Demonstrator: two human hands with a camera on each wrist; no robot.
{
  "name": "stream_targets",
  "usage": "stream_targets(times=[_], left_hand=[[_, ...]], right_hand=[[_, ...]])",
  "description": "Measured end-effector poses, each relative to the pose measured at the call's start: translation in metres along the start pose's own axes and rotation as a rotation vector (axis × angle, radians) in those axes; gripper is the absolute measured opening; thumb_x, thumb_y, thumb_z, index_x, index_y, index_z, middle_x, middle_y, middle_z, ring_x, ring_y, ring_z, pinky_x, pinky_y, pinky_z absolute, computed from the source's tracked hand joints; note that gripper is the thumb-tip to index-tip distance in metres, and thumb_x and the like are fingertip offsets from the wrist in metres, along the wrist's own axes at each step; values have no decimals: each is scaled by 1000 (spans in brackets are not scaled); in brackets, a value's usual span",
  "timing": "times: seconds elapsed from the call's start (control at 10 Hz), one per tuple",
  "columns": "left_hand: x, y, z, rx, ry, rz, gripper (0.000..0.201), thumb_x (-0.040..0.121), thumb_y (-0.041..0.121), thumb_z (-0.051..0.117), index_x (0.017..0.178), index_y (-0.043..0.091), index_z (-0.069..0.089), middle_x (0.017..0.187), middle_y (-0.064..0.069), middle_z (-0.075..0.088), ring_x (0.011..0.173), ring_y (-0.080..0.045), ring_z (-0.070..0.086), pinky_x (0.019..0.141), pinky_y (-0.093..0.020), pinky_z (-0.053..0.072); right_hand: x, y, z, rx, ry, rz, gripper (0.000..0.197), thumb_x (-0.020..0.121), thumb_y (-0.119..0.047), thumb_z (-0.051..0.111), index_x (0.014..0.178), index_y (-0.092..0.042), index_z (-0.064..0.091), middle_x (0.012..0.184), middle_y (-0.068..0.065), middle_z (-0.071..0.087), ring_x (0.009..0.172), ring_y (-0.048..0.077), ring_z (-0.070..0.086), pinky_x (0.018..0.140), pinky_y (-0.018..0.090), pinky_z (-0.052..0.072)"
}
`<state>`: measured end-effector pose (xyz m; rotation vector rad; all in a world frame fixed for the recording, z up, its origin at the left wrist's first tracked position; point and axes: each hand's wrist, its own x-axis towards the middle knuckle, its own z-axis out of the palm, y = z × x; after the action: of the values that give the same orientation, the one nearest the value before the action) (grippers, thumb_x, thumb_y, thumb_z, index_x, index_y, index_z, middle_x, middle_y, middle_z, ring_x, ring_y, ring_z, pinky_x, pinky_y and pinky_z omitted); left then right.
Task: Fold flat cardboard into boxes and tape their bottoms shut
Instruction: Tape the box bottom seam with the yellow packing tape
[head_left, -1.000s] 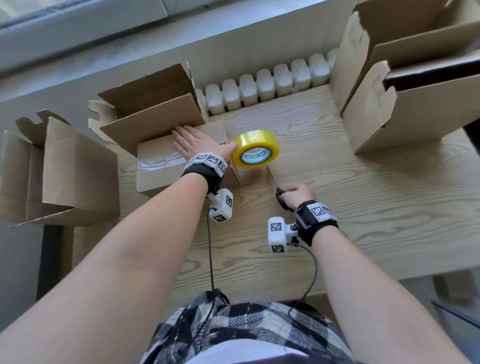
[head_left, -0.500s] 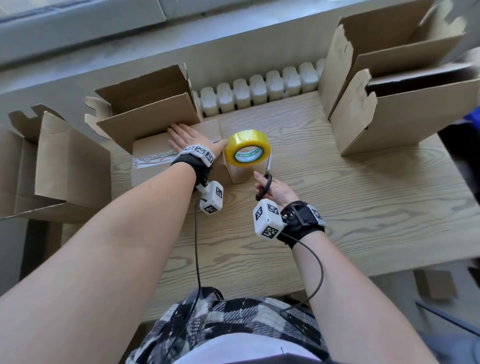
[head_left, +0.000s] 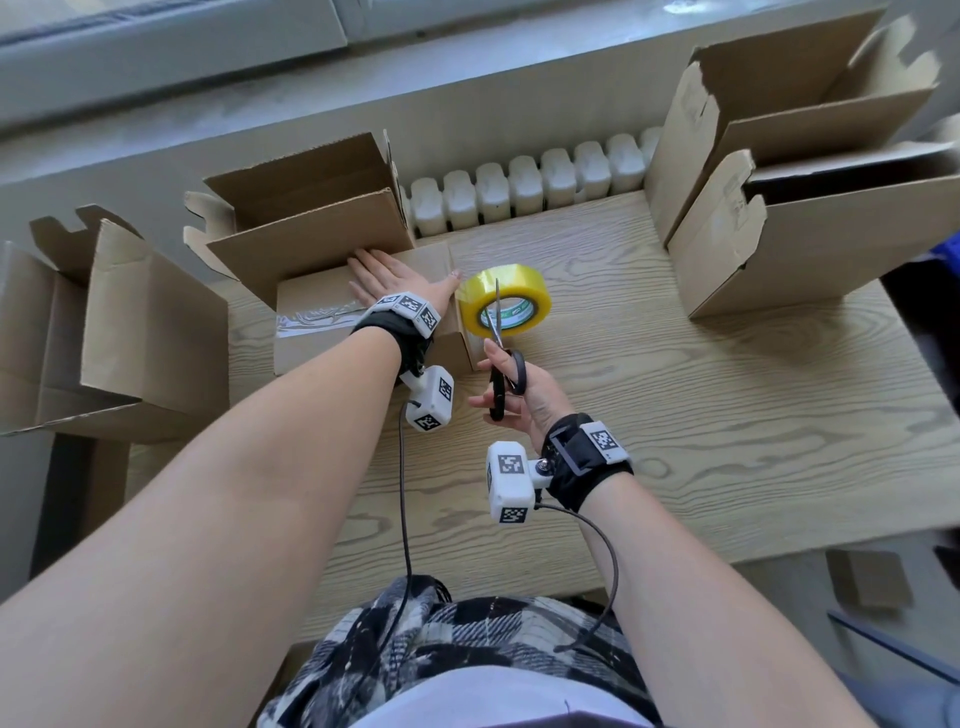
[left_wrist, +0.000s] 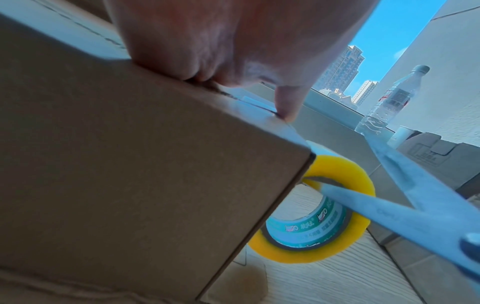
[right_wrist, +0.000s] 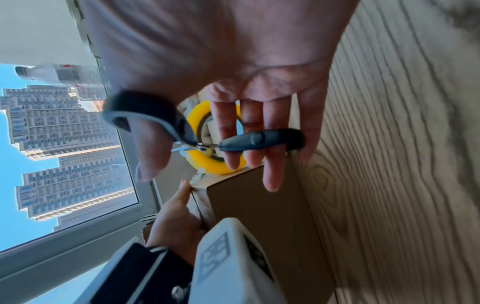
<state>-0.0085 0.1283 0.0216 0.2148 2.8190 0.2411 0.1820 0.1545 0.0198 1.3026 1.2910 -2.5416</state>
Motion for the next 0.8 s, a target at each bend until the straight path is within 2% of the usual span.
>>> stream_targets(times=[0.1,0.2,0.3,0.4,0.5,0.6,0.7,0.8], left_hand=[[1,-1,3,-27,37,11,106,90,67,45,153,-3,-2,163,-19,-6,151,-31,-10,120,-47,-7],[1,-1,4,-27,46,2,102,91,65,44,154,-3,-1,163,-19,-6,151,-30,-9,120,-47,-8],[1,-1,4,-22,45,8,102,91,64,44,153,-3,0,163,-19,-5,151,-31,-9,120,-47,-7],[1,-2,4,-22,49,9,102,91,64,45,153,-3,-1,163,-19,-5,151,-31,-9,120,-47,-7],[0,-2,3,-13,39,11,103,91,65,44,153,-3,-1,163,-19,-6,151,-31,-10,120,-46,-7],[0,-4,3,1,13,16,110,88,70,45,153,-3,-4,163,-19,-9,151,-30,-12,120,-47,-8],[2,-5,4,47,-22,3,128,75,82,50,153,-2,-8,162,-18,-12,150,-30,-15,120,-47,-9],[1,-6,4,69,-31,13,134,71,85,52,152,-2,-9,162,-19,-13,150,-30,-15,120,-47,-9]], right_hand=[[0,5,4,18,47,-36,32,83,-47,71,93,-17,67,63,5,56,77,24,70,84,40,49],[1,12,7,21,101,-66,27,83,-43,74,86,-17,70,59,5,57,61,23,67,75,37,48],[2,17,8,36,64,-54,29,82,-42,75,84,-13,70,59,7,57,51,22,60,67,35,53],[1,15,11,55,20,-38,33,84,-42,73,86,-9,69,58,7,56,47,21,57,57,31,54],[6,11,15,47,11,-28,36,84,-44,72,88,-8,69,57,6,55,45,21,57,53,29,55],[16,7,19,44,20,-17,39,84,-47,72,88,-9,68,59,6,56,45,20,57,55,31,55],[25,1,24,43,30,-17,37,85,-46,71,87,-9,67,59,6,56,45,20,55,53,30,53],[33,-2,27,59,34,-16,36,86,-44,71,88,-9,64,60,6,55,43,18,49,50,26,48]])
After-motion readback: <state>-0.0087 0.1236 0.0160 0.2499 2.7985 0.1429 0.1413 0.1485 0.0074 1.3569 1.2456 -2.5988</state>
